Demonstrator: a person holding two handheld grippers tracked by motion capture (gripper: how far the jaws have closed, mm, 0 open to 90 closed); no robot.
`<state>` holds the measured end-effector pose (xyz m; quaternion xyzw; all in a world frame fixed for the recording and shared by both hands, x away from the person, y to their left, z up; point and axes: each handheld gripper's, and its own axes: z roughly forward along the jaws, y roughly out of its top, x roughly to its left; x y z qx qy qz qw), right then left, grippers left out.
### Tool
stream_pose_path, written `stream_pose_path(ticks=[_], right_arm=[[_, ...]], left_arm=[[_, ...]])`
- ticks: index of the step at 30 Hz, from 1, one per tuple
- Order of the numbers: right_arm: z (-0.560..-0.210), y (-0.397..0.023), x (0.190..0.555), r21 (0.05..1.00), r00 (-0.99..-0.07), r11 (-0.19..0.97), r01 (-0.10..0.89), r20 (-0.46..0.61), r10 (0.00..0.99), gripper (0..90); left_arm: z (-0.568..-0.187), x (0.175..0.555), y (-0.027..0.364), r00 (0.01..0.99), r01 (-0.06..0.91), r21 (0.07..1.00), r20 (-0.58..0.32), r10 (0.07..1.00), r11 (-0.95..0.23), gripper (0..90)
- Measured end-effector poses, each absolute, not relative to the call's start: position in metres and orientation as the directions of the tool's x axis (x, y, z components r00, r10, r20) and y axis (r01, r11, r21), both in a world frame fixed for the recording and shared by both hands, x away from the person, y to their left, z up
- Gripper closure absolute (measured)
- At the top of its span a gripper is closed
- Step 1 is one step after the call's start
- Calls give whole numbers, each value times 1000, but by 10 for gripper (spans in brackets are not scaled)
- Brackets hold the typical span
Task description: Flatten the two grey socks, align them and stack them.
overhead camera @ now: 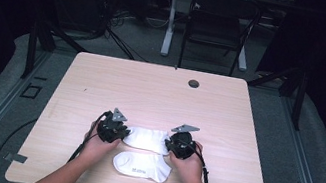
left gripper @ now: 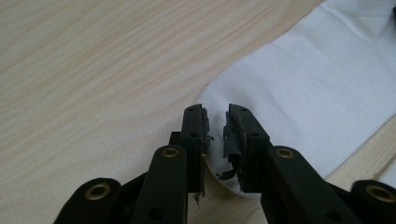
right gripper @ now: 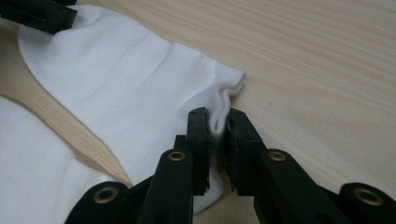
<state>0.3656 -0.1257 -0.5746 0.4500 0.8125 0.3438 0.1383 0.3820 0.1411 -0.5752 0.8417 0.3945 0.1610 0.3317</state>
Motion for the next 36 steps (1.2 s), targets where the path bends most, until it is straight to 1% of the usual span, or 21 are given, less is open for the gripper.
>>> stream_pose_path(ticks=[5, 9, 16, 18, 19, 20, 22, 23, 24, 27, 36], right_arm=[[-575, -125, 365, 681, -557, 360, 637, 84, 826, 843], [-575, -124, 364, 684, -559, 363, 633, 80, 825, 852], [-575, -125, 363, 687, -557, 361, 630, 76, 827, 852], [-575, -124, 363, 688, -561, 365, 627, 74, 825, 852], [-575, -124, 363, 688, -561, 365, 627, 74, 825, 852], [-575, -124, 363, 686, -562, 370, 627, 69, 824, 852], [-575, -124, 363, 687, -560, 369, 626, 68, 825, 852], [-575, -124, 363, 686, -562, 370, 626, 69, 824, 852], [-575, -124, 363, 686, -562, 370, 626, 69, 824, 852], [-576, -124, 363, 688, -559, 365, 627, 71, 826, 852], [-576, -125, 363, 690, -560, 361, 628, 77, 825, 851]], left_arm=[[-576, 381, 142, 636, 558, 694, -7, 771, -454, 798], [-577, 380, 142, 642, 555, 696, -11, 766, -455, 853], [-575, 380, 145, 630, 562, 704, -24, 777, -434, 858], [-573, 380, 146, 624, 560, 710, -22, 781, -427, 840], [-573, 380, 146, 624, 560, 710, -22, 781, -427, 806], [-574, 380, 145, 617, 556, 705, 3, 787, -439, 763], [-574, 380, 146, 617, 560, 698, 7, 787, -446, 747], [-576, 381, 147, 611, 564, 696, 11, 792, -444, 690], [-576, 381, 147, 611, 564, 696, 11, 792, -444, 680], [-577, 383, 149, 610, 580, 697, -28, 792, -422, 674], [-579, 383, 152, 620, 572, 705, -38, 784, -419, 669]])
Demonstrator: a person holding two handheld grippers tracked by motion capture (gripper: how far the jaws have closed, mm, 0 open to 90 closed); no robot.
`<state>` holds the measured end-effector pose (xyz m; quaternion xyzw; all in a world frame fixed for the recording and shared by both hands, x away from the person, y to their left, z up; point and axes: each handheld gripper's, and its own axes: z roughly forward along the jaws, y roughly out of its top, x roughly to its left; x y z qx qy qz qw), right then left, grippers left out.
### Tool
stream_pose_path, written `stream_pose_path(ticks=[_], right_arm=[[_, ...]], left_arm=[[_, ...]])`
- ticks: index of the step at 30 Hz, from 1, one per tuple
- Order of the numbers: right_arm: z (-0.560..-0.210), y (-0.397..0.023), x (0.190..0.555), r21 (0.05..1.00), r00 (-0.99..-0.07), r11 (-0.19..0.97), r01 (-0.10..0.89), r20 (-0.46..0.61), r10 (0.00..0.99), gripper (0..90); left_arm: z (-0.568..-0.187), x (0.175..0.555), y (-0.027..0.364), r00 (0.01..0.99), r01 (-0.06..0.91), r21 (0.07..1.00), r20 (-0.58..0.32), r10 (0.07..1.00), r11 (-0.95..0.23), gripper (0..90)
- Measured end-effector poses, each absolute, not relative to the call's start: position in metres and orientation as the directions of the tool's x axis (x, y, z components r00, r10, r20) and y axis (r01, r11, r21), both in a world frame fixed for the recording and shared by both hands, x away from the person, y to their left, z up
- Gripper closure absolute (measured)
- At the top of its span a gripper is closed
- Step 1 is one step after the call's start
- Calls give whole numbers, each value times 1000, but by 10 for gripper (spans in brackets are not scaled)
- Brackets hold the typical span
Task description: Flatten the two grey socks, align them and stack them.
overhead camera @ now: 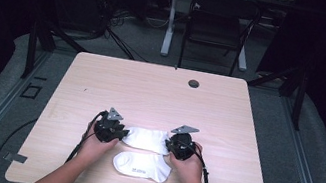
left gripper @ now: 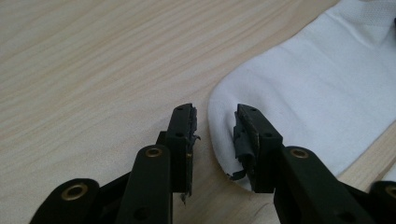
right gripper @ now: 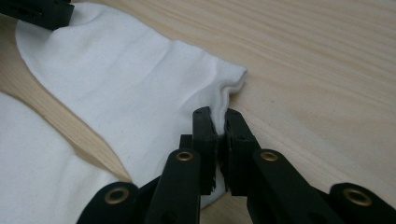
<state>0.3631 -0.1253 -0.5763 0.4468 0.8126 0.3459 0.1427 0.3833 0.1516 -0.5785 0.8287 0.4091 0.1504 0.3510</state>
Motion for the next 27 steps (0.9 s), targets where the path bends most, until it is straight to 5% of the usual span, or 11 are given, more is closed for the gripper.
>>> stream_pose_path(ticks=[4, 9, 27], right_arm=[[-576, -125, 363, 689, -559, 362, 628, 76, 825, 852], [-576, -125, 362, 691, -563, 362, 625, 79, 822, 856], [-555, -125, 354, 739, -582, 336, 583, 91, 808, 858]], left_arm=[[-579, 382, 151, 624, 569, 708, -42, 780, -418, 698], [-579, 381, 149, 629, 579, 709, -73, 774, -403, 845], [-558, 373, 154, 635, 544, 746, -66, 769, -385, 872]])
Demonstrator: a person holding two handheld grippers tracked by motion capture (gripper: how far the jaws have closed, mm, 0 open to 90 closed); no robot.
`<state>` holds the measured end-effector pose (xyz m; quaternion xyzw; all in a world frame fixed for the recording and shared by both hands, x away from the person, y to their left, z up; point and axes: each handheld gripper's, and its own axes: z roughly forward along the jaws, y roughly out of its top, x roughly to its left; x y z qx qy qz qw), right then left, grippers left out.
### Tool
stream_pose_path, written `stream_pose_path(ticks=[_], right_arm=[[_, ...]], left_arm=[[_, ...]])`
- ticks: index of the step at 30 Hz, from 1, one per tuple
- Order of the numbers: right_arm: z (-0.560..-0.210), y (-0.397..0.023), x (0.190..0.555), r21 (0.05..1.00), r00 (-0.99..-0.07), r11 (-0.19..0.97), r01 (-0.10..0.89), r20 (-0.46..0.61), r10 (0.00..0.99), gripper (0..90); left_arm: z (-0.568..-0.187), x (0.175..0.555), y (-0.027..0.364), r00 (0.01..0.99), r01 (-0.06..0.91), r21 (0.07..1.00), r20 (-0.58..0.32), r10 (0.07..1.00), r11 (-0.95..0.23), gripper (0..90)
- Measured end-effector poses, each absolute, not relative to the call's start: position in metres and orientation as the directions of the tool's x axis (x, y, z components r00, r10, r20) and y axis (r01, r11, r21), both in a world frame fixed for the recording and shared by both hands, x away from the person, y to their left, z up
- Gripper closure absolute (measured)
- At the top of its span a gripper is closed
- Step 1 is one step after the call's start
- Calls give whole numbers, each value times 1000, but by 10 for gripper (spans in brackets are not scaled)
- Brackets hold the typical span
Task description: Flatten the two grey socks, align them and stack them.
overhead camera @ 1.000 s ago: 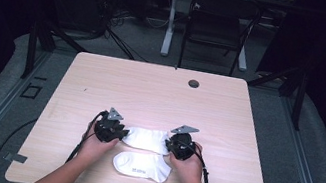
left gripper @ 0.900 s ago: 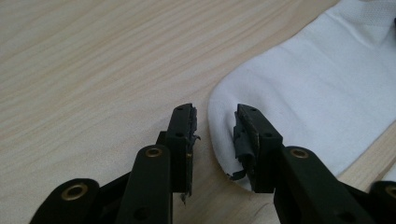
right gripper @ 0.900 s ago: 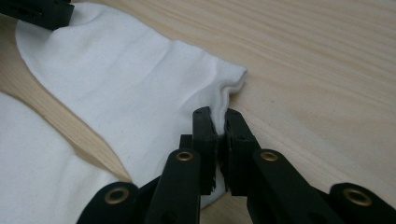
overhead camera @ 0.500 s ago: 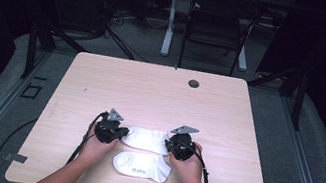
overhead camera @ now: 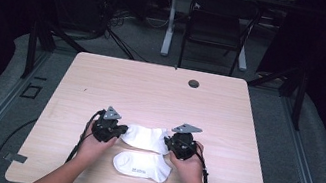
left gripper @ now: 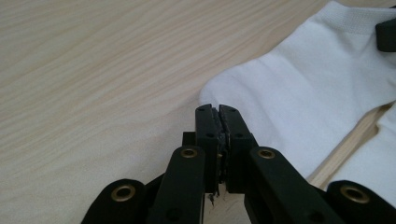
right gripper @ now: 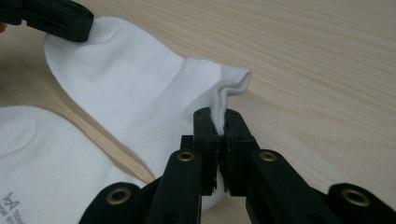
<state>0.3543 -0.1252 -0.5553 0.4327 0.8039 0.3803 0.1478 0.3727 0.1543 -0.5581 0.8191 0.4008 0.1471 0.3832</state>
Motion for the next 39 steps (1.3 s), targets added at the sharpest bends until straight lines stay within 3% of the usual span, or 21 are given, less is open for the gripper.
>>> stream_pose_path(ticks=[14, 28, 39], right_arm=[[-527, -126, 333, 758, -629, 363, 542, 79, 773, 858], [-526, -133, 295, 744, -668, 381, 549, 116, 735, 858], [-528, -132, 276, 753, -671, 402, 522, 72, 738, 858]], left_arm=[[-535, 349, 162, 663, 543, 750, -108, 741, -377, 871], [-530, 305, 169, 691, 525, 767, -132, 711, -369, 871], [-539, 287, 168, 691, 510, 780, -121, 713, -363, 870]])
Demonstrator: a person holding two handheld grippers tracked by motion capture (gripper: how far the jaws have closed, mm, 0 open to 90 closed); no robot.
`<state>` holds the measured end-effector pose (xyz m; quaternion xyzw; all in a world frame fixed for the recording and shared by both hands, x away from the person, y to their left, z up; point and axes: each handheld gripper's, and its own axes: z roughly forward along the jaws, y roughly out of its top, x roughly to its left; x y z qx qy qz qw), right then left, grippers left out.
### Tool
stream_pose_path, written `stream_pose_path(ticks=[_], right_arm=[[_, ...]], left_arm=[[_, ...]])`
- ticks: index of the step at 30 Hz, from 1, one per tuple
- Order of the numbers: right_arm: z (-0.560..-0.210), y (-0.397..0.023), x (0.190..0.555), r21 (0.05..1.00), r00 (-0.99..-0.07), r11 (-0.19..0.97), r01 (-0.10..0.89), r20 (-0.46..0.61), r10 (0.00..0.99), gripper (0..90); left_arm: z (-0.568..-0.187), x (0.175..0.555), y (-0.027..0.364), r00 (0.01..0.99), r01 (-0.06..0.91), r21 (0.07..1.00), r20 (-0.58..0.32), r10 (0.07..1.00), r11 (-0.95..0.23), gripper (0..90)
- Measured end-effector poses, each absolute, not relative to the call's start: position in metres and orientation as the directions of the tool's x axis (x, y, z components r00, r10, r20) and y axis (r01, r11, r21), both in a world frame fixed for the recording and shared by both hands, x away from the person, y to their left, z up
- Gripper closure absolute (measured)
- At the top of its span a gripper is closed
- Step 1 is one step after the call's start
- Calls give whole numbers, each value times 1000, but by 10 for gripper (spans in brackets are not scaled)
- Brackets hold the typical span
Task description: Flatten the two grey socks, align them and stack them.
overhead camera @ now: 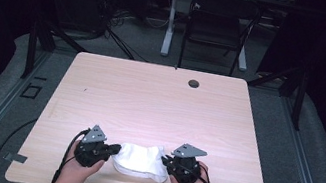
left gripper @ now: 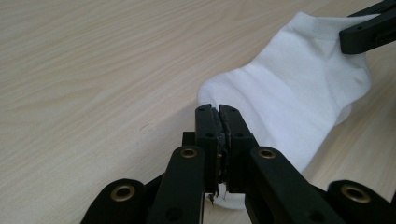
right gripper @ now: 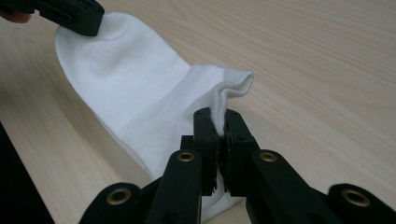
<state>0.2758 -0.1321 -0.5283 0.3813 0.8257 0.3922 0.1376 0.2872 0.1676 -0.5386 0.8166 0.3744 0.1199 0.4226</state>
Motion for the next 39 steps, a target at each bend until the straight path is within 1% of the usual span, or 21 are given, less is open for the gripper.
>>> stream_pose_path(ticks=[3, 5, 10, 11, 13, 15, 24, 28, 39], right_arm=[[-536, -132, 276, 742, -668, 400, 539, 88, 739, 858], [-538, -132, 276, 741, -666, 398, 540, 88, 741, 858], [-539, -133, 274, 740, -667, 411, 532, 68, 742, 858], [-540, -133, 273, 737, -666, 425, 525, 45, 744, 858], [-540, -133, 273, 732, -669, 431, 528, 46, 742, 858], [-542, -133, 272, 729, -667, 434, 530, 43, 743, 858], [-547, -134, 276, 716, -660, 429, 551, 58, 749, 858], [-550, -132, 276, 706, -669, 449, 548, 48, 742, 858], [-555, -131, 278, 700, -669, 454, 551, 46, 742, 856]], left_arm=[[-543, 286, 167, 690, 513, 776, -118, 714, -367, 869], [-547, 286, 166, 694, 504, 774, -99, 713, -383, 869], [-552, 284, 161, 709, 486, 762, -57, 703, -429, 869], [-554, 283, 158, 712, 483, 758, -48, 701, -438, 869], [-555, 282, 156, 713, 480, 757, -43, 700, -443, 869], [-556, 280, 154, 720, 464, 754, -15, 694, -466, 868], [-560, 282, 153, 717, 470, 748, -14, 697, -469, 865], [-563, 283, 150, 720, 465, 742, 0, 694, -483, 863], [-568, 284, 148, 720, 468, 727, 17, 694, -502, 856]])
